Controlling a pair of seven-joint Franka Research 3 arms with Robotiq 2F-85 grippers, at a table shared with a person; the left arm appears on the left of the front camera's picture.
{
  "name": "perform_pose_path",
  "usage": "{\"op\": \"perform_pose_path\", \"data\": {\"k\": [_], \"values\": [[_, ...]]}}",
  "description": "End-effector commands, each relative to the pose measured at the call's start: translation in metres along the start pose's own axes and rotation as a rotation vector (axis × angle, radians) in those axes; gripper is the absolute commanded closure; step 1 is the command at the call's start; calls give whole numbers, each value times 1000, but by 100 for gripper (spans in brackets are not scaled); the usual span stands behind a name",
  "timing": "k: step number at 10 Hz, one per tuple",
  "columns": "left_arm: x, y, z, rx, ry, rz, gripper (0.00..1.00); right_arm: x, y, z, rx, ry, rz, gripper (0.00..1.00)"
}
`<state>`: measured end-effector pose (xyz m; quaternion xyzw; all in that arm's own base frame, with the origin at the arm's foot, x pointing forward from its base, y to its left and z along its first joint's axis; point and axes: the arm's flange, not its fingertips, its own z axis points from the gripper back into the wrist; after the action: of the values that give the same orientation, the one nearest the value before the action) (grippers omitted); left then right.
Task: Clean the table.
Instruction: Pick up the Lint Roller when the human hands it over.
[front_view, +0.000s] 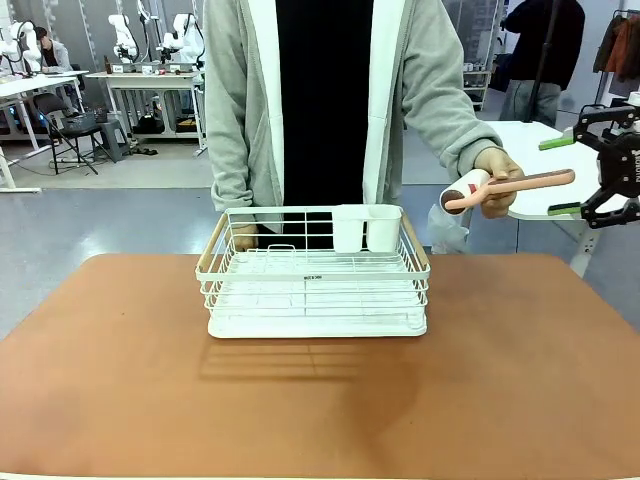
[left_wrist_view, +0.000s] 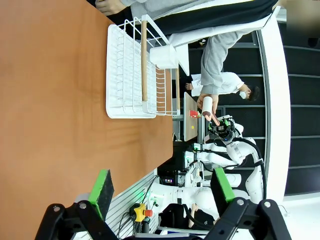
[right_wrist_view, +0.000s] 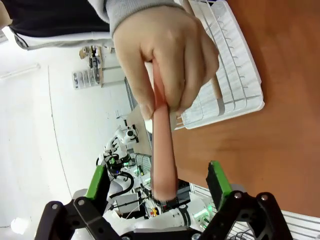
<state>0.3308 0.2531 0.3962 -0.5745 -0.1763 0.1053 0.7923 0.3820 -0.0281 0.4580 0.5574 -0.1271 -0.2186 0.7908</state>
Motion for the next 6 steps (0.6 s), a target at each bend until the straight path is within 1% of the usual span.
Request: {"op": "perform_pose_path", "data": {"k": [1,4,5,6], "values": [[-2,0,2,-20,-2,-12,0,7,6,-15,8,-46,-17,0],[-2,0,2,-20,-2,-12,0,11,4,-19,-12,-67,-12,0],[-2,0,2,-20,-2,-12,0,12,3,-19,-11,-64,-3,8],[-2,0,2,-20,-2,-12,0,12,2,-20,-16,-63,9,20]]}}
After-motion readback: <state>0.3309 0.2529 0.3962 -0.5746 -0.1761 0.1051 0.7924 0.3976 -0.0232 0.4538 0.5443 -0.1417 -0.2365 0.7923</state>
